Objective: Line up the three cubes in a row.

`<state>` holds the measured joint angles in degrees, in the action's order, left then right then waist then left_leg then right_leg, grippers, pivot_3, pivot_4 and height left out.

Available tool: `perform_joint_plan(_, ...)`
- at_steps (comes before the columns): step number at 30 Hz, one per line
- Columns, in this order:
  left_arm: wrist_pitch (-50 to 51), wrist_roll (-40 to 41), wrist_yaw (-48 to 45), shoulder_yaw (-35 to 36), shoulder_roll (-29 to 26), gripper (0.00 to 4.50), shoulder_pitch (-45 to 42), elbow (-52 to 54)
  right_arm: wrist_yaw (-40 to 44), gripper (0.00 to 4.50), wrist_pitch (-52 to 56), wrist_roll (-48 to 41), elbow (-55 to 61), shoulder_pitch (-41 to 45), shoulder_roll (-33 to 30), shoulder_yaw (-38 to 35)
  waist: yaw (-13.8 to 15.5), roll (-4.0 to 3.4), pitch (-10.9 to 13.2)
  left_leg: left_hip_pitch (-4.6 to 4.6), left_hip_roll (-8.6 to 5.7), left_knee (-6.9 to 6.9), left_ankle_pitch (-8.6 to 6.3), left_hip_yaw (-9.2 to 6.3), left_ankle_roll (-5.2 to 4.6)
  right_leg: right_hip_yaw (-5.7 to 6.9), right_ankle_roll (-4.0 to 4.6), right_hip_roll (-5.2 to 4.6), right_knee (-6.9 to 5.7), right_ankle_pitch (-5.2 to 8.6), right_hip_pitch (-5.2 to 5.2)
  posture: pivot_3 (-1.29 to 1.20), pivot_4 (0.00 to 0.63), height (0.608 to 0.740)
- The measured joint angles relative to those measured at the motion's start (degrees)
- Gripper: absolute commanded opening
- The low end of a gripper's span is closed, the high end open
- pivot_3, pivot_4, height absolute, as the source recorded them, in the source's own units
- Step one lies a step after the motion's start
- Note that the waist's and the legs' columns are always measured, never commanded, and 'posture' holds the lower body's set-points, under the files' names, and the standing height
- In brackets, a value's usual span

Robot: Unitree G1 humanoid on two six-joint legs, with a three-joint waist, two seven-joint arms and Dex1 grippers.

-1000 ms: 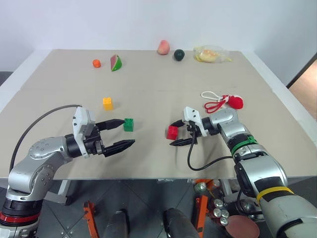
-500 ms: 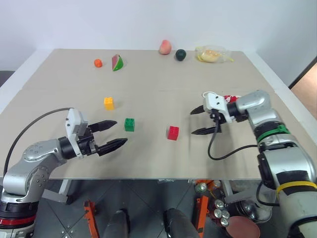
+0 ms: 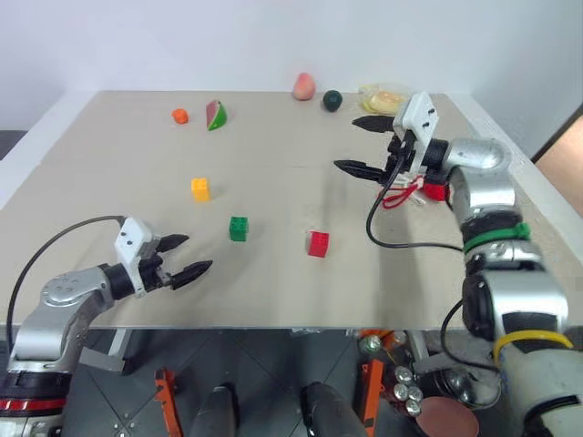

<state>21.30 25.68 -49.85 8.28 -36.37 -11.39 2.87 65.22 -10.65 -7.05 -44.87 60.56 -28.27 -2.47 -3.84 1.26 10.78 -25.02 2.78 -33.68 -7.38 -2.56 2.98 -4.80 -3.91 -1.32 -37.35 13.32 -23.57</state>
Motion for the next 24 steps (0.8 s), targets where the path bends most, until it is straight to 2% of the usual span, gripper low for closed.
perform_joint_plan(3,1.26,-1.60,2.61,-2.06,2.28,4.42,-3.02,-1.41,-2.89,4.47,7.57,-2.43,12.54,-10.03,2.47,0.45,1.12,-0.04,0.02,-0.17,-0.06,-0.01,0.00,-0.03,0.00,0.02,-0.24,-0.03,-0.02,-0.18,-0.10,0.00,0.150,0.740)
perform_joint_plan(7,1.44,-3.33,3.14,-5.17,4.29,4.42,-6.35,-4.33,-5.75,4.47,16.98,-5.37,26.98,-17.77,2.95,1.05,1.29,-0.07,0.04,-0.17,-0.07,-0.01,0.00,-0.03,0.00,0.02,-0.28,-0.02,-0.02,-0.17,-0.14,0.00,0.150,0.740)
perform_joint_plan(16,-5.09,-7.51,-3.24,-7.36,3.52,4.42,-16.88,-21.34,-9.25,4.47,28.49,-11.14,41.79,-22.77,2.00,0.95,1.10,-0.07,0.04,-0.07,0.00,-0.03,0.17,-0.01,-0.01,0.03,-0.04,0.05,-0.02,-0.21,-0.15,0.00,0.150,0.740)
perform_joint_plan(24,-12.94,-8.09,-17.26,-7.85,3.14,4.42,-27.06,-38.52,-12.11,4.47,35.88,-16.84,52.45,-26.23,0.28,-0.17,1.13,-0.06,0.04,-0.18,-0.01,-0.03,0.16,-0.02,0.01,0.05,-0.11,0.04,-0.01,-0.13,-0.20,0.00,0.150,0.740)
